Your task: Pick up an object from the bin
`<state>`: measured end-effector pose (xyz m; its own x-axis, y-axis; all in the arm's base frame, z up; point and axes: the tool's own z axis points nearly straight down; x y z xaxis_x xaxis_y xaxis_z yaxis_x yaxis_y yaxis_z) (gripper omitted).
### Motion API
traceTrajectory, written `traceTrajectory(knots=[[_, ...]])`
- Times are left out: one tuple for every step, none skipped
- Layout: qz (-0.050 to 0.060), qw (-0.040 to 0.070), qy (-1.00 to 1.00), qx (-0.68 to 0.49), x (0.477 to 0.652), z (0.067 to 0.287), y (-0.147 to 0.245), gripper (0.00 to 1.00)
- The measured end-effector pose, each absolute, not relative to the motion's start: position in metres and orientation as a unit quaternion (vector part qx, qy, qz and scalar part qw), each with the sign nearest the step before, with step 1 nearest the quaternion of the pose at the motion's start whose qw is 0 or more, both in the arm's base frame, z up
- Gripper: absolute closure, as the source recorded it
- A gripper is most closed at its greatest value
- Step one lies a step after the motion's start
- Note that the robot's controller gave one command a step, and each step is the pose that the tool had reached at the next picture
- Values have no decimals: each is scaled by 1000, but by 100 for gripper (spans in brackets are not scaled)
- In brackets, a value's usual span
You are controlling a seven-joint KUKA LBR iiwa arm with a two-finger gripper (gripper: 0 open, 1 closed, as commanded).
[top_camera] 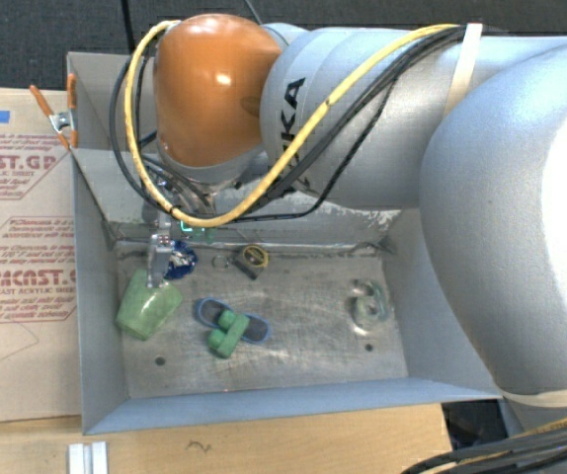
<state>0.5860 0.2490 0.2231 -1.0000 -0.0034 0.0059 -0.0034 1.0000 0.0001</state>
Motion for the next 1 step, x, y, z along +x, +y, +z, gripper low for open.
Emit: traceTrajectory(knots=[[-3, -4, -998, -67, 575, 86, 215, 0]])
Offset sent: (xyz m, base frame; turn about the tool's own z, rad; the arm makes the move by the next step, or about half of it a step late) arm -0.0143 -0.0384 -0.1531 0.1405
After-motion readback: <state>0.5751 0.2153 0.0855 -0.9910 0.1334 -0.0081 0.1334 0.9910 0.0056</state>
